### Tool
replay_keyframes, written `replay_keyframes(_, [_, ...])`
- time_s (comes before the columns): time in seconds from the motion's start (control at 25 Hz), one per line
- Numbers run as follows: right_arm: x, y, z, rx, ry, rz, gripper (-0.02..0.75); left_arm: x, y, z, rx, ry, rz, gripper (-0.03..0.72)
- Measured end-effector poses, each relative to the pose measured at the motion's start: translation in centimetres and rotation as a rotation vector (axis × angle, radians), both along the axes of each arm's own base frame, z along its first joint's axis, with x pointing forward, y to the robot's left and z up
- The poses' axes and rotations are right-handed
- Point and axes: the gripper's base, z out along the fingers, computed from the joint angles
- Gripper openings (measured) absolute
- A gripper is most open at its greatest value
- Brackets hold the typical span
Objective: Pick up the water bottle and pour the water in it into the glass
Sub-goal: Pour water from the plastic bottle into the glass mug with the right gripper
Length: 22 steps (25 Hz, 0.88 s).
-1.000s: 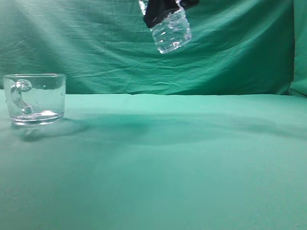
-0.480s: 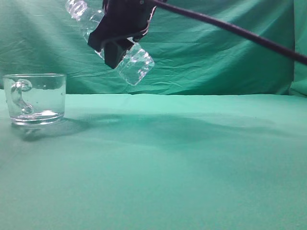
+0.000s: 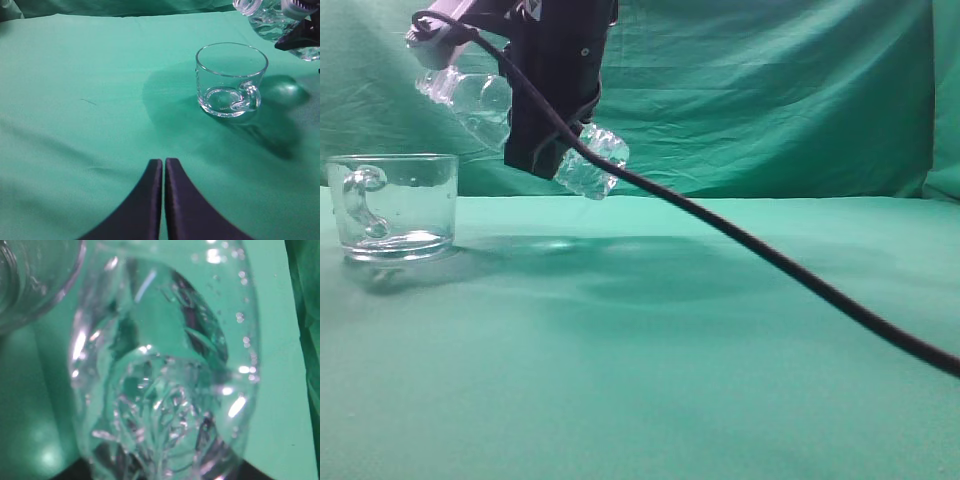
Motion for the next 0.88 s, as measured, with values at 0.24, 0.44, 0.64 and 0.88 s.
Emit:
replay_keyframes(0.24, [0.0,0.1,0.5,-0.127,-0.106,0.055,0.225,0.0,0.0,0.0,0.000,0.000,0.000,0.000])
replay_keyframes(0.44, [-0.1,0.4,0.9,-0.183,-0.167,0.091,0.225,0.0,0.0,0.0,0.000,0.000,0.000,0.000])
replay_keyframes(0.64, [0.1,0.2,1.2,-0.259,-0.228,0.105,0.225,0.0,0.0,0.0,0.000,0.000,0.000,0.000])
replay_keyframes(0.88, [0.3,0.2,1.7,-0.320,-0.289,0.126,0.225,0.0,0.0,0.0,0.000,0.000,0.000,0.000])
